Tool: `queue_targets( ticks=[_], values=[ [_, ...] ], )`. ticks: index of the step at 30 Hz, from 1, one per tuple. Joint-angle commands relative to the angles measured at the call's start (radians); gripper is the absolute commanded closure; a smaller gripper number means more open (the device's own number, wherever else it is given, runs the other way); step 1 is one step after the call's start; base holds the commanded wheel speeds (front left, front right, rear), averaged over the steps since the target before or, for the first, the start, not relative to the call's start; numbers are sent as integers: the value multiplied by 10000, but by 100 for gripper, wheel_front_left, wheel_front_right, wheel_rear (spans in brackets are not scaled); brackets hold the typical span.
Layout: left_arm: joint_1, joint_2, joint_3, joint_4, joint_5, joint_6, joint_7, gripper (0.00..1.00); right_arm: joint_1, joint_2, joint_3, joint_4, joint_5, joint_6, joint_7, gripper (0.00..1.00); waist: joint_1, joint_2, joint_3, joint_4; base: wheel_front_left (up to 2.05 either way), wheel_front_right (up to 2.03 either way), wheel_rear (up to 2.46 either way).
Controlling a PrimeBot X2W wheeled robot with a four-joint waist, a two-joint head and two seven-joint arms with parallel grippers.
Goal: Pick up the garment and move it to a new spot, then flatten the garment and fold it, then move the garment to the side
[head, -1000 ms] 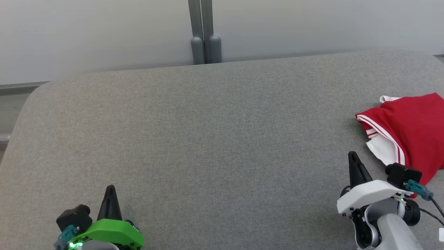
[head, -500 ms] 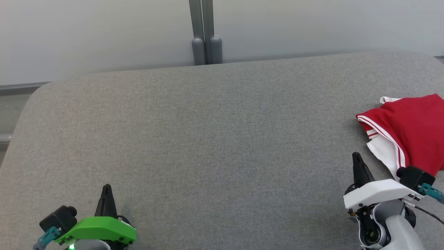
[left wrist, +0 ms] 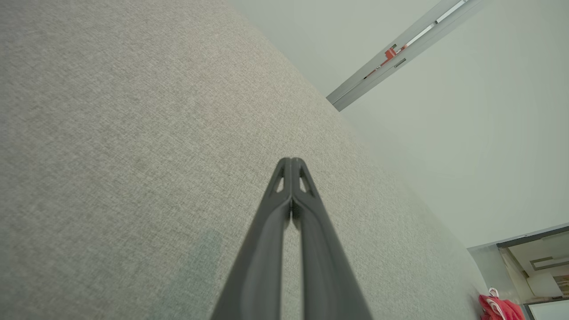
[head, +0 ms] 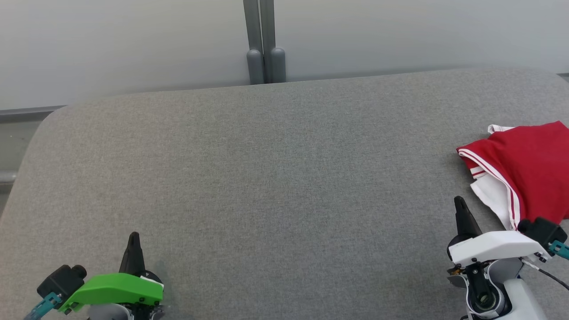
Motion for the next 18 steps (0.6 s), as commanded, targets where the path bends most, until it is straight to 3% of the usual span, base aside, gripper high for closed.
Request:
queue_targets(
  ticks=[1, 18],
  values=[
    [-278, 60, 78, -161, -320, -83, 64, 100, -23, -59, -33, -210, 336, -4, 93, 100, 0, 0, -4, 3, 0, 0, 0],
    [-357, 74, 338, -368, -2296, -370, 568, 100, 160, -70, -132, -574, 2369, -2, 595, 100, 0, 0, -48, 33, 0, 0, 0]
  ],
)
